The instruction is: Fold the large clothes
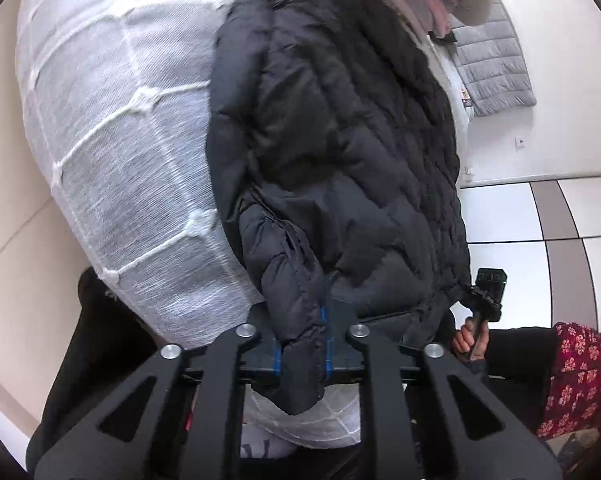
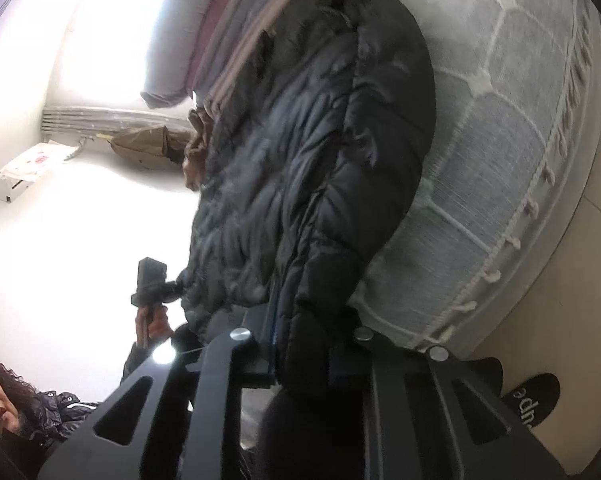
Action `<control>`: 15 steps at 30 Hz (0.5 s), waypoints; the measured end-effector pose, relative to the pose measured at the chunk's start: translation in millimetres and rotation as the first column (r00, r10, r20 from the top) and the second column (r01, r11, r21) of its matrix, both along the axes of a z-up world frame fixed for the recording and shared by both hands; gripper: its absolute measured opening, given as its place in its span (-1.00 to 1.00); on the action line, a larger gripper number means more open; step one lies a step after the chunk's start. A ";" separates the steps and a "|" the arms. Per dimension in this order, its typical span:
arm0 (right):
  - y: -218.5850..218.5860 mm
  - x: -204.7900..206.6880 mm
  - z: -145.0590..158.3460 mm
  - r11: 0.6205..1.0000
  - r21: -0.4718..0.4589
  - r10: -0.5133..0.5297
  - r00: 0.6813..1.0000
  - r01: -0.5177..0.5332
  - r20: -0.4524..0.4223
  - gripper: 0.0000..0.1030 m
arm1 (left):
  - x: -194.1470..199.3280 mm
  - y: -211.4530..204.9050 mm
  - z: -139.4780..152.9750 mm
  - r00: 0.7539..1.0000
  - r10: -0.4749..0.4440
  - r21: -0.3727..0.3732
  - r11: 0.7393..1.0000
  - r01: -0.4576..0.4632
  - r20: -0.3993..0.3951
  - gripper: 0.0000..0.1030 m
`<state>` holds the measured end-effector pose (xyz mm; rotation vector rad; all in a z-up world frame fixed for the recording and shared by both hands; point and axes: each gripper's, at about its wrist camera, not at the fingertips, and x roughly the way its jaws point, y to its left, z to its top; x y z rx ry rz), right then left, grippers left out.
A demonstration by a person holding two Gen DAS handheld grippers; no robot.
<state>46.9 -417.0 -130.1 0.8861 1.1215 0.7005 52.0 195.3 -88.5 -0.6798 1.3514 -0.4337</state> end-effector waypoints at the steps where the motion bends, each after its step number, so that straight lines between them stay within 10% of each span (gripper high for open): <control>1: -0.8 -1.5 4.7 1.000 0.007 -0.010 1.000 0.010 0.011 -0.70 | -0.3 0.6 6.8 1.000 0.007 -0.002 1.000 -0.007 0.016 -0.81; 15: 9.6 -36.2 104.1 0.979 0.189 -0.125 0.959 0.078 0.254 -0.74 | -38.5 24.6 87.8 0.975 0.078 -0.145 0.988 -0.048 0.210 -0.84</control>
